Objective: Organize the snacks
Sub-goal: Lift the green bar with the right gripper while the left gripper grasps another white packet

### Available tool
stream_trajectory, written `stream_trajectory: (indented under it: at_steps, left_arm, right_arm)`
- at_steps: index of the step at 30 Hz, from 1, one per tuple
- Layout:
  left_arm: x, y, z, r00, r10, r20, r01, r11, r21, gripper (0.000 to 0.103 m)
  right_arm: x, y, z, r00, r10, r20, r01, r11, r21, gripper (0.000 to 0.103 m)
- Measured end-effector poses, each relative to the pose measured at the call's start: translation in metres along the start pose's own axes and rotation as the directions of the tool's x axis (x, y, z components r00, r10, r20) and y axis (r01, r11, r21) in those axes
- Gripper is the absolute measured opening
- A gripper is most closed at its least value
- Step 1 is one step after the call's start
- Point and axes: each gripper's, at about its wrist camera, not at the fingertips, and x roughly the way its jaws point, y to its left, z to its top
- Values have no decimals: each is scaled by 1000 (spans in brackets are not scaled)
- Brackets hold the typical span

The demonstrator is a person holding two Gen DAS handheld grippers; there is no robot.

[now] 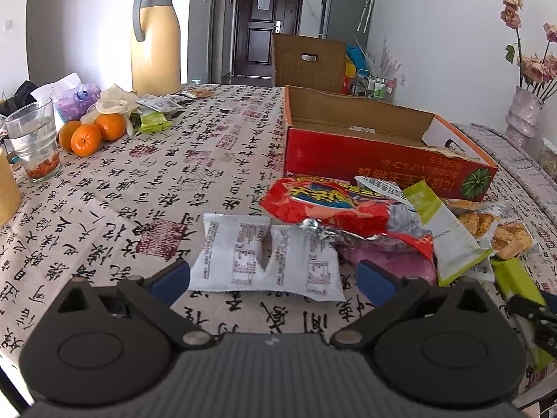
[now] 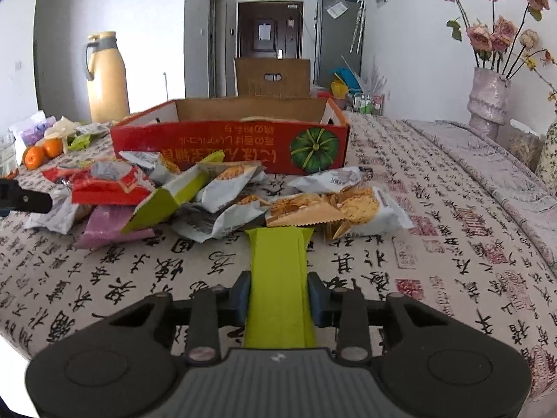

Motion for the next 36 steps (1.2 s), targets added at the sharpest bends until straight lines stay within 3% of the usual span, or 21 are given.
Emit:
stream_trajectory:
  at_steps: [9, 16, 20, 23, 29, 31, 36]
  left_arm:
    - [8, 11, 11, 998, 55, 8, -55, 998, 7, 103]
    - [28, 21, 18, 993, 112, -42, -112, 994, 12, 102]
    - [43, 27, 22, 990, 117, -75, -116, 993, 13, 87]
    - [51, 28, 24, 989, 120, -85, -119, 993, 16, 83]
    - [64, 26, 24, 990, 94, -103, -92, 995, 25, 61]
    - [63, 25, 23, 992, 87, -95, -84, 996, 30, 49]
    - [59, 25, 22, 993, 76, -87, -75, 997, 21, 43]
  right_arm:
    - [-34, -15, 17, 990, -34, 138, 26, 998, 55, 32]
    - [-32, -22, 26, 984, -53, 169, 42, 997, 68, 32]
    - [-26, -23, 29, 984, -64, 165, 53, 996, 73, 32]
    - [-21, -23, 31, 985, -69, 161, 58, 996, 73, 32]
    - [-14, -21, 33, 985, -75, 153, 65, 995, 71, 32]
    - [-12, -21, 33, 986, -74, 150, 64, 995, 70, 32]
    - [-10, -21, 33, 987, -69, 146, 59, 996, 70, 32]
